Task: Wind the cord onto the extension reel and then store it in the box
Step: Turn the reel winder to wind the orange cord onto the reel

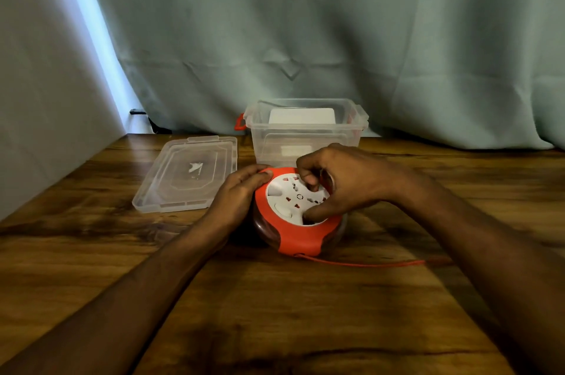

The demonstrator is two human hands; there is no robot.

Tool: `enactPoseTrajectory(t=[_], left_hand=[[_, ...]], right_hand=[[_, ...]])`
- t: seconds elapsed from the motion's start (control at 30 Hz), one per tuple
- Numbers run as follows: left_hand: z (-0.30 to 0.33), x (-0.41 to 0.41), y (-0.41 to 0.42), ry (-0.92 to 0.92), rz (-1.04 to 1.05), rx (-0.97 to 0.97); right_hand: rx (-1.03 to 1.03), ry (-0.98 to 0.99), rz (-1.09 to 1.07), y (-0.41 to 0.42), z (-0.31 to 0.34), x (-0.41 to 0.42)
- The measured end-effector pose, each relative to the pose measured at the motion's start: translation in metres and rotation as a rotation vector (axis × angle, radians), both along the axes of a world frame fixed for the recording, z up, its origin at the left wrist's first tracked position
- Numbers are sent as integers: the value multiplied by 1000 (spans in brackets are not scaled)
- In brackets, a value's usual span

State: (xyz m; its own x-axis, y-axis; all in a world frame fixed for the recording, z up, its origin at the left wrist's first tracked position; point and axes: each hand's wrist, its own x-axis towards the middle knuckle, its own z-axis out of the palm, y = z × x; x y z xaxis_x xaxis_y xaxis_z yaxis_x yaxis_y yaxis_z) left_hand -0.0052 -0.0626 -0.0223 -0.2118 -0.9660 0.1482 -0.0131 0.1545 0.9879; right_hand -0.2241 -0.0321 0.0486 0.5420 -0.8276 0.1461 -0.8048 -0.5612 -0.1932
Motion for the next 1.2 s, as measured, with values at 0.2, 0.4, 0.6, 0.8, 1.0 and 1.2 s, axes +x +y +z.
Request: enactPoseTrajectory(t=[0.2, 0.4, 0.6, 0.8, 1.0, 1.2], left_hand=[[1, -2, 3, 18, -22, -11], [0, -1, 2, 2, -35, -9], [0, -2, 1, -14, -17, 2], [2, -3, 3, -28, -23, 7], [0, -4, 3, -40, -37, 5], [-1, -4, 1, -44, -26, -3]], right_hand=[[-2, 77, -80, -2, -5, 7], [-47, 90, -38, 3, -8, 22], [-26, 80, -19, 4, 0, 20], [111, -2, -3, 0, 18, -3], [196, -39, 22, -7, 8, -7], [164, -47, 31, -3, 9, -5]])
